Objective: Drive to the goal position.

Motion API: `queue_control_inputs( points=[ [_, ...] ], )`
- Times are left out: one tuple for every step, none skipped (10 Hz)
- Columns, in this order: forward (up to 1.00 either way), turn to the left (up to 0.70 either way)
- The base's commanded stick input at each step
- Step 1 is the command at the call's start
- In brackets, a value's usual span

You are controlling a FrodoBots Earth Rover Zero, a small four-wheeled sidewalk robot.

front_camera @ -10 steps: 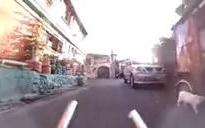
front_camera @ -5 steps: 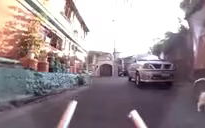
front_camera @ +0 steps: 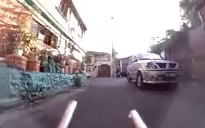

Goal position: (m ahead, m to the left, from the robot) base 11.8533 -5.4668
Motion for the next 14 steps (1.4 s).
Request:
queue_control_inputs(
  points=[
    [0.85,-0.02],
    [0.85,-0.01],
    [0.85,0.0],
    [0.85,0.0],
    [0.85,0.0],
    [0.85,0.0],
    [0.85,0.0],
    [0.85,0.0],
    [0.85,0.0],
    [0.85,0.0],
    [0.85,0.0],
    [0.85,0.0],
    [0.85,0.0],
    [0.85,0.0]
  ],
)
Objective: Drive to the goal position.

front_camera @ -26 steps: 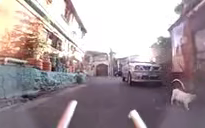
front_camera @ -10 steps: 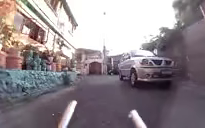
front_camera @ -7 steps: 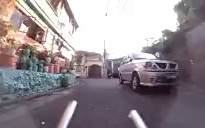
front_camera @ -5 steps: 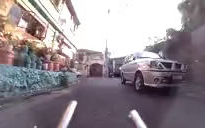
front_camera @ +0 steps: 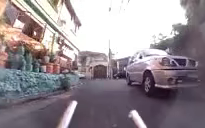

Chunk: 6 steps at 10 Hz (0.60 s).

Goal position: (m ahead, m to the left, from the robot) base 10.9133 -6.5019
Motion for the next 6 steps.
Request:
queue_control_inputs(
  points=[
    [0.85,0.0],
    [0.85,0.0],
    [0.85,0.0],
    [0.85,0.0],
    [0.85,0.0],
    [0.85,0.0]
  ],
)
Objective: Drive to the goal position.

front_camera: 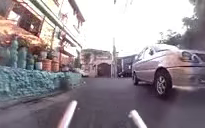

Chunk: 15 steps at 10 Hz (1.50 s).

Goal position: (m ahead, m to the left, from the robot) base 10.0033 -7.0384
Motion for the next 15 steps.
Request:
queue_control_inputs(
  points=[
    [0.85,0.0],
    [0.85,0.0],
    [0.85,0.0],
    [0.85,0.0],
    [0.85,0.0],
    [0.85,0.0],
    [0.85,0.0],
    [0.85,0.0],
    [0.85,0.0],
    [0.85,0.0],
    [0.85,-0.21],
    [0.85,-0.33],
    [0.85,-0.34],
    [0.85,-0.34],
    [0.85,-0.34]
  ],
)
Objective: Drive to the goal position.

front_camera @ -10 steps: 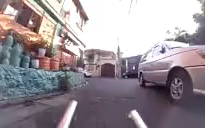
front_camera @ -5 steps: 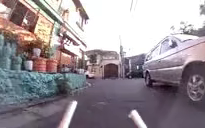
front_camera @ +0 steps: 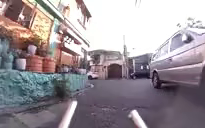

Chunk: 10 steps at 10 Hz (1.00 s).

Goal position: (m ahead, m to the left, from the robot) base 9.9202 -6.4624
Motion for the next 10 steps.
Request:
queue_control_inputs(
  points=[
    [0.85,-0.34],
    [0.85,-0.34],
    [0.85,-0.34],
    [0.85,-0.34],
    [0.85,-0.34],
    [0.85,-0.34],
    [0.85,-0.34],
    [0.85,-0.34],
    [0.85,-0.34],
    [0.85,-0.28]
  ],
)
